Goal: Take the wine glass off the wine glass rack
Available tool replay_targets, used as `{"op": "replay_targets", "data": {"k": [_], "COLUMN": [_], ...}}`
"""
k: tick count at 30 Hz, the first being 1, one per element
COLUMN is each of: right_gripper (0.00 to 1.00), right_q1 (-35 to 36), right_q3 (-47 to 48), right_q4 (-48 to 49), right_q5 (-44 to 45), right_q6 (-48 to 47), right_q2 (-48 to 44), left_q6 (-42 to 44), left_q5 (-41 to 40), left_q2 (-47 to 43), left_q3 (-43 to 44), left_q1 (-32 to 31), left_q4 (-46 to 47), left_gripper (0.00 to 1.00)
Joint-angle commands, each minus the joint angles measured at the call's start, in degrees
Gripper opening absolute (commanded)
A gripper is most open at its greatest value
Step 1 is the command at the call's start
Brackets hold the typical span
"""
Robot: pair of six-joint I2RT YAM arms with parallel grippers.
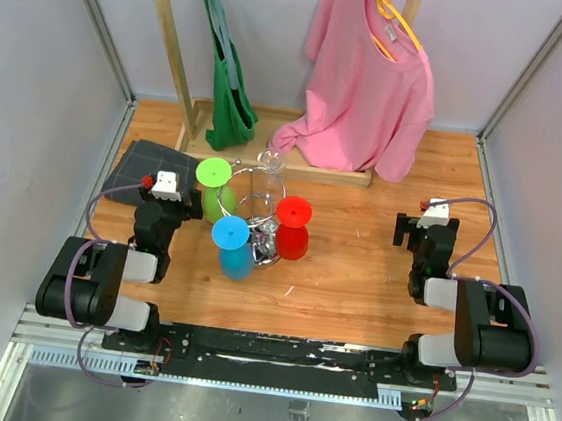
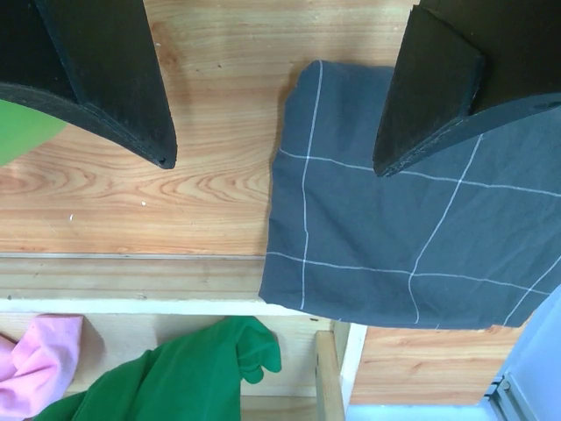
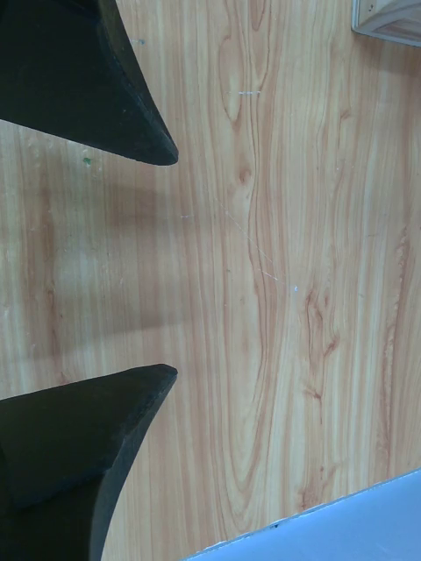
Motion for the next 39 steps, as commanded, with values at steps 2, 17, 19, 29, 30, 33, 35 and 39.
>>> {"op": "replay_targets", "data": {"k": [2, 17, 19, 29, 30, 33, 35, 39], "right_gripper": [0.98, 0.98, 0.98, 0.98, 0.98, 0.98, 0.98, 0.98], "right_q1": [1.7, 1.7, 1.7, 1.7, 1.7, 1.7, 1.5, 0.2], "right_q3": [-0.5, 1.0, 1.5, 3.3, 3.8, 6.4, 8.9, 18.3], "right_q4": [2.2, -1.9, -6.3, -33.7, -36.3, -44.4, -49.5, -62.6], "right_q5": [0.2, 1.7, 3.3, 9.1, 9.4, 12.5, 14.2, 10.7], "right_q6": [-1.0, -0.6, 0.4, 13.4, 14.2, 17.1, 19.5, 25.3], "right_q2": [0.4, -3.3, -7.0, -31.0, -32.9, -38.2, -40.7, -41.2], "left_q6": [0.1, -2.2, -4.2, -13.8, -14.3, -15.7, -16.7, -17.3], "left_q5": [-0.1, -4.4, -3.8, -2.3, -2.7, -4.8, -6.8, -3.2], "left_q2": [0.7, -6.3, -10.1, -26.9, -28.5, -32.2, -34.7, -38.4], "left_q3": [-1.3, -0.4, 0.6, 9.7, 11.0, 15.5, 19.2, 26.3], "left_q1": [0.6, 0.7, 1.0, 2.9, 3.1, 3.6, 4.1, 6.0], "left_q4": [5.1, -3.3, -9.2, -38.0, -40.7, -48.7, -55.7, -65.0], "left_gripper": [0.99, 0.99, 0.99, 0.99, 0.99, 0.99, 0.99, 0.99]}}
